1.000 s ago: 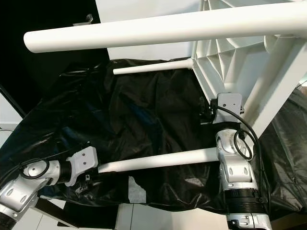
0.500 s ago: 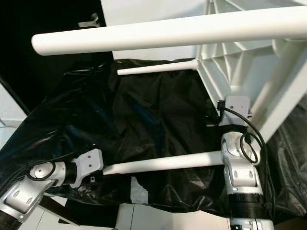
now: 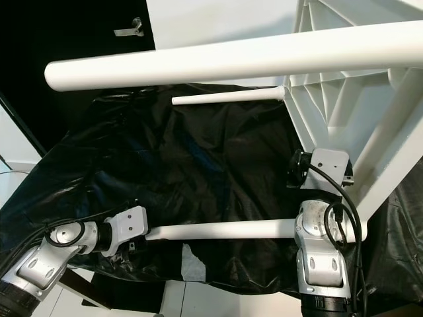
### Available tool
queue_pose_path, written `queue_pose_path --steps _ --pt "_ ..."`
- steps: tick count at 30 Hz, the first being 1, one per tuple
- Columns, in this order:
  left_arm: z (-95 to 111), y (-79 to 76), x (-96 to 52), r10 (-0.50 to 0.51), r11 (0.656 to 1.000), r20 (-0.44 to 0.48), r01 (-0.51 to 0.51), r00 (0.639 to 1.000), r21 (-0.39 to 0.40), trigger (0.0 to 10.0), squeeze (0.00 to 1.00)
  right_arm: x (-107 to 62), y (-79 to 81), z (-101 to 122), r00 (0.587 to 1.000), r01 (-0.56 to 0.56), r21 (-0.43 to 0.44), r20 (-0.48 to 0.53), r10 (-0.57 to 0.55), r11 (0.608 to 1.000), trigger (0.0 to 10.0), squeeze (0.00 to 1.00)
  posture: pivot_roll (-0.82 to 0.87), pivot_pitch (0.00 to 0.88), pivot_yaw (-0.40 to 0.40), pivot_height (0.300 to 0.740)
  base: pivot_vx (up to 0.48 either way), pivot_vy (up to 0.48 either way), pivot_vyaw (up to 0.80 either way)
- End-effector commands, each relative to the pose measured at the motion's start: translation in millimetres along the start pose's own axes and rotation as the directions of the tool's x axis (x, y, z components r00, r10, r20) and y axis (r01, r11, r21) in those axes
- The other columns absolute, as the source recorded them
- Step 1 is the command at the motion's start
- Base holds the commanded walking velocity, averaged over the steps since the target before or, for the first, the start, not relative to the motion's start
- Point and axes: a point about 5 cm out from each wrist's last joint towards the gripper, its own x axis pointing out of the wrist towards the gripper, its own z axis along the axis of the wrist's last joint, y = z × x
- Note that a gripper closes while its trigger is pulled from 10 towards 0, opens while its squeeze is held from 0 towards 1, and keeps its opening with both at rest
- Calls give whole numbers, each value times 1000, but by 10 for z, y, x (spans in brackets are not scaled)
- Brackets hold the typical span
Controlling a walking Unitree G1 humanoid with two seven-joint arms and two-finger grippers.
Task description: Building children table
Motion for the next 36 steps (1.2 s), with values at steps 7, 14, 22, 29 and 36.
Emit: queue_pose_path --steps 7,14,22,29,36 --pt "-143 227 -111 167 985 -77 -169 983 -28 10000 0 -23 -143 -28 993 111 -52 -25 -113 992 10000 0 0 4 4 740 0 0 0" --pt "-153 267 -84 172 985 -85 -174 981 -16 10000 0 -31 -66 -23 997 73 -21 -39 -73 997 10000 0 0 7 6 740 0 0 0" --pt "-141 272 -83 164 981 -66 -169 984 -90 10000 1000 34 16 10 1000 14 -23 -13 -15 1000 10000 0 4 8 6 740 0 0 0" --pt "59 205 -244 65 989 85 -53 994 -136 10000 0 117 127 20 998 -54 -13 -12 54 998 10000 0 18 8 2 740 0 0 0" --pt "224 231 -424 53 975 229 -1 972 -221 10000 0 189 323 42 980 -200 24 9 200 979 10000 0 36 11 -3 740 0 0 0"
